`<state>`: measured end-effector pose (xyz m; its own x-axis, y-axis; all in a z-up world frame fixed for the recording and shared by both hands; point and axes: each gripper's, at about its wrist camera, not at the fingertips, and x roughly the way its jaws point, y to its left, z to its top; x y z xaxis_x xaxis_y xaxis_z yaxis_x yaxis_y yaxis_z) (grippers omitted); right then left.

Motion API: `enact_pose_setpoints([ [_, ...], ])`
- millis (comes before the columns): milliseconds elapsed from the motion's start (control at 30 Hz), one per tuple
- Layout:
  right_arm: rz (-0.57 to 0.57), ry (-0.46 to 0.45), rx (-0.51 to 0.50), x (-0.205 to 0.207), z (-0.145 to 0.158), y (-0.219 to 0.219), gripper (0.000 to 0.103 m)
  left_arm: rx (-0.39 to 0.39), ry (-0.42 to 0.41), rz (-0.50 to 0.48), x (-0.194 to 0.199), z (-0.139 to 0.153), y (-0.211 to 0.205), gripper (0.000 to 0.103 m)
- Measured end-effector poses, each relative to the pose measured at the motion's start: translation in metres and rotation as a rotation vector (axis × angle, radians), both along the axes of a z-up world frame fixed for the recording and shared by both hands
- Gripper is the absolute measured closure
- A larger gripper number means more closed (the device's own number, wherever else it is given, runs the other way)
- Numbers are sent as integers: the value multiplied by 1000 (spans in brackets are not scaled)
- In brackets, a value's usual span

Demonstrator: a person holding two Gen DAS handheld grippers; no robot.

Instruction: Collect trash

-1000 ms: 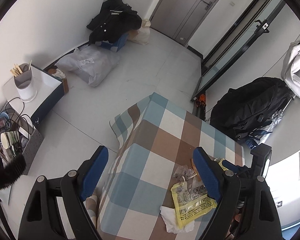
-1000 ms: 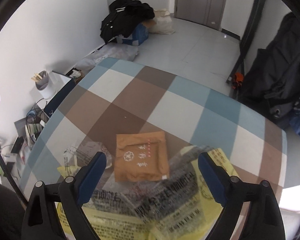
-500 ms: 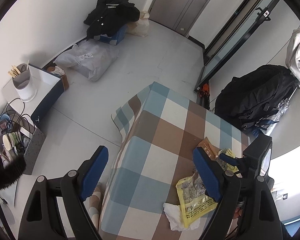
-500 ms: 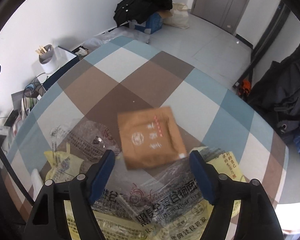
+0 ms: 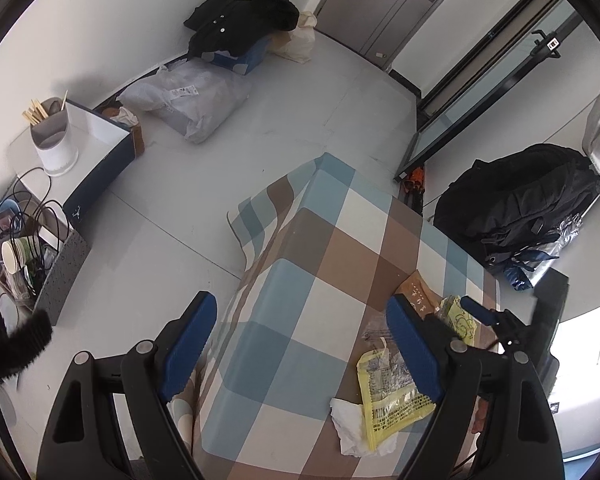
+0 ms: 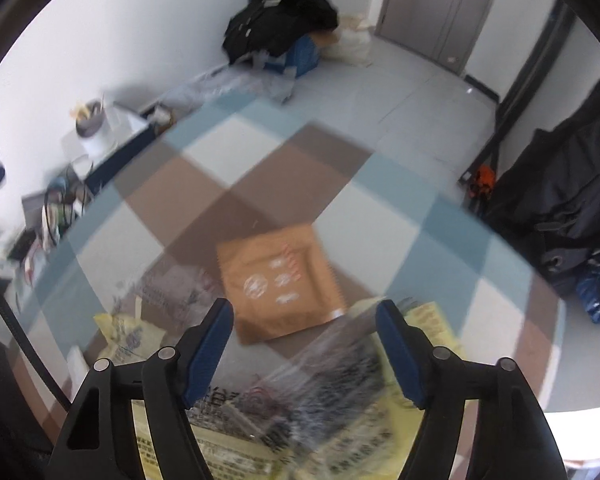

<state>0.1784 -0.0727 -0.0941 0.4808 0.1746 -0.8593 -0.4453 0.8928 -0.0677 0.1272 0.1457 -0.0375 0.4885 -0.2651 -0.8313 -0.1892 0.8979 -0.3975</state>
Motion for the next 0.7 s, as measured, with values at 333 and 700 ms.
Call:
enact_pose_setpoints([
  [333, -16, 47, -53, 20, -19, 13, 26, 8, 32, -44, 3, -7, -9, 19],
  [700, 61, 108, -41, 18, -31, 31, 27, -17, 58, -44, 4, -12, -11, 19],
])
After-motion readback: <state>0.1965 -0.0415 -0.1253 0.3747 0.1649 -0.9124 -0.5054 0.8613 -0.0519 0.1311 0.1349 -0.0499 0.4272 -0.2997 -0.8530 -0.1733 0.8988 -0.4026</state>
